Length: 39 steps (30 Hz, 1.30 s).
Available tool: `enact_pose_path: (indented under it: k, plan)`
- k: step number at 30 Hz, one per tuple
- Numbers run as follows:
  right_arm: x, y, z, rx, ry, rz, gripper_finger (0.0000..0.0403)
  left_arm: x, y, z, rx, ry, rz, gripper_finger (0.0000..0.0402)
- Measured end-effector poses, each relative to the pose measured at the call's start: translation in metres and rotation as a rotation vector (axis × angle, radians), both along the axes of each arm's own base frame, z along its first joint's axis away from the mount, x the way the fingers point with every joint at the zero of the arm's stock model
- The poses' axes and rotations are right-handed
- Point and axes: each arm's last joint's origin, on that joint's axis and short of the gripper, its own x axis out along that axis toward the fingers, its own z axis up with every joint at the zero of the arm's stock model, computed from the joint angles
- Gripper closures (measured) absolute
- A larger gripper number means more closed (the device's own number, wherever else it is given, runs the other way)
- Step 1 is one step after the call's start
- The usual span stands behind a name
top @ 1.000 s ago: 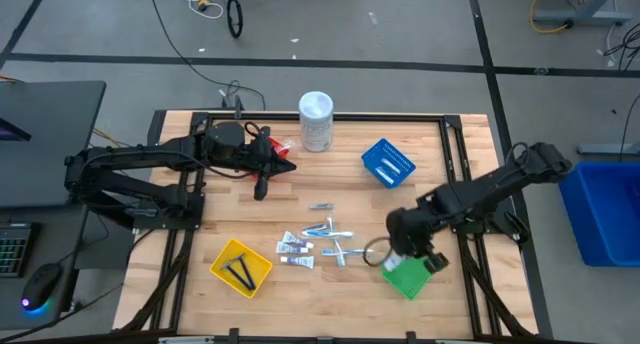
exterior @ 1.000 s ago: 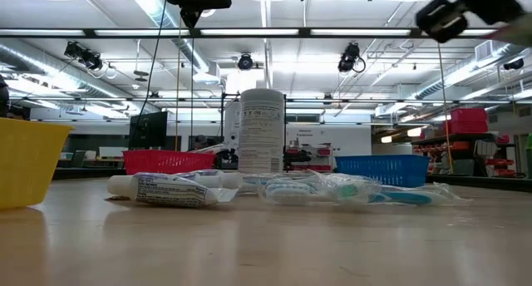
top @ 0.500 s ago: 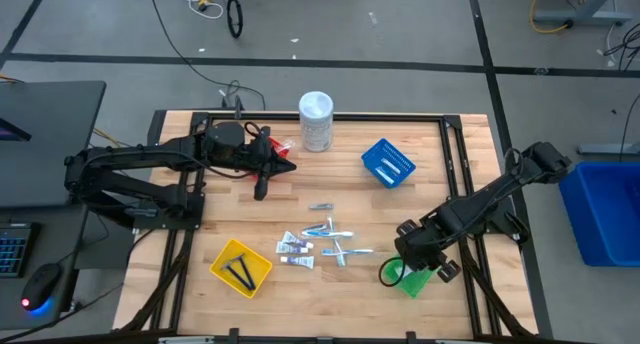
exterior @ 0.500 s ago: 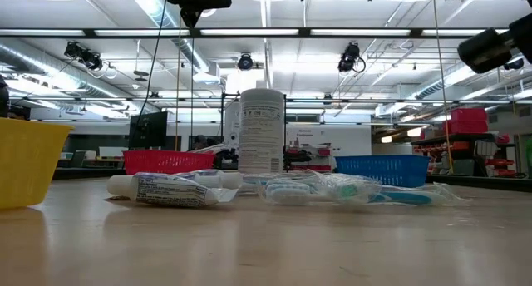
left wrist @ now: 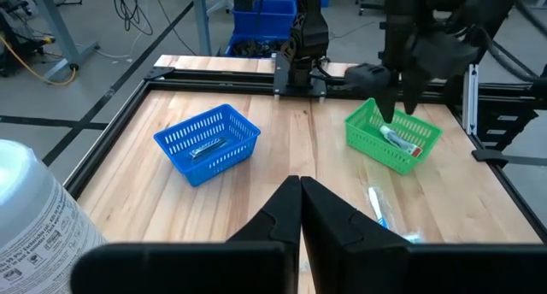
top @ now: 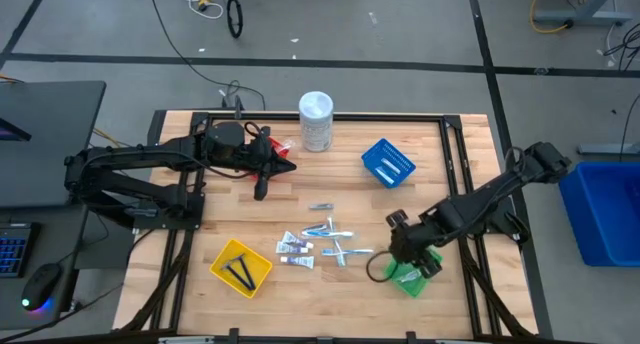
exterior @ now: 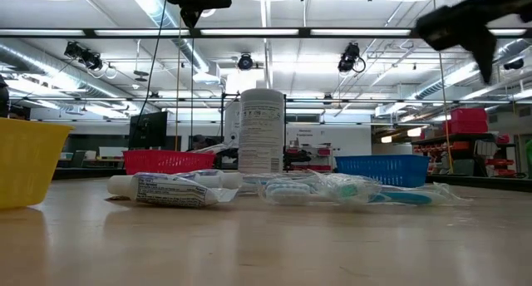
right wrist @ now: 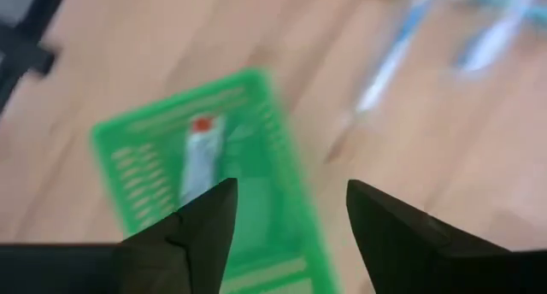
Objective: Pick & Place Travel size toiletries
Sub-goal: Put the silver nail clipper into the blue basket
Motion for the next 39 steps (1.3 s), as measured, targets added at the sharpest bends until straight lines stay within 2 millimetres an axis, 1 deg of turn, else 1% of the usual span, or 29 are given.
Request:
enact_pose_path:
  k: [4,8,14,21,25,31,33,39]
  plan:
    - [0.013,-0.014,0.006,-0.04,-0.079,-0.091,0.0188,0.0,0.0,0.0,-0.008,-0.001,0.0,0.0393]
    - [0.028,-0.032,0.01,-0.015,-0.161,-0.172,0.0207,0.0,0.0,0.0,-0.009,-0.001,0.001,0.0389]
    - [0.051,-0.06,0.019,-0.016,-0.34,-0.324,0.0223,0.0,0.0,0.0,-0.009,-0.001,0.0,0.0382]
    - [0.075,-0.082,0.032,0.015,-0.576,-0.447,0.0234,0.0,0.0,0.0,-0.013,0.002,-0.009,0.0391]
    - [0.082,-0.09,0.039,0.03,-0.678,-0.488,0.0243,0.0,-0.002,-0.001,-0.031,0.002,-0.045,0.0393]
    - [0.085,-0.093,0.042,0.04,-0.715,-0.5,0.0259,0.0,-0.004,-0.002,-0.032,0.019,-0.044,0.039]
    - [0.086,-0.092,0.039,0.043,-0.72,-0.499,0.0264,0.0,-0.006,-0.003,-0.037,0.025,-0.048,0.039]
    - [0.082,-0.093,0.019,0.065,-0.704,-0.533,0.0273,-0.001,-0.012,-0.006,-0.041,0.065,-0.063,0.0395]
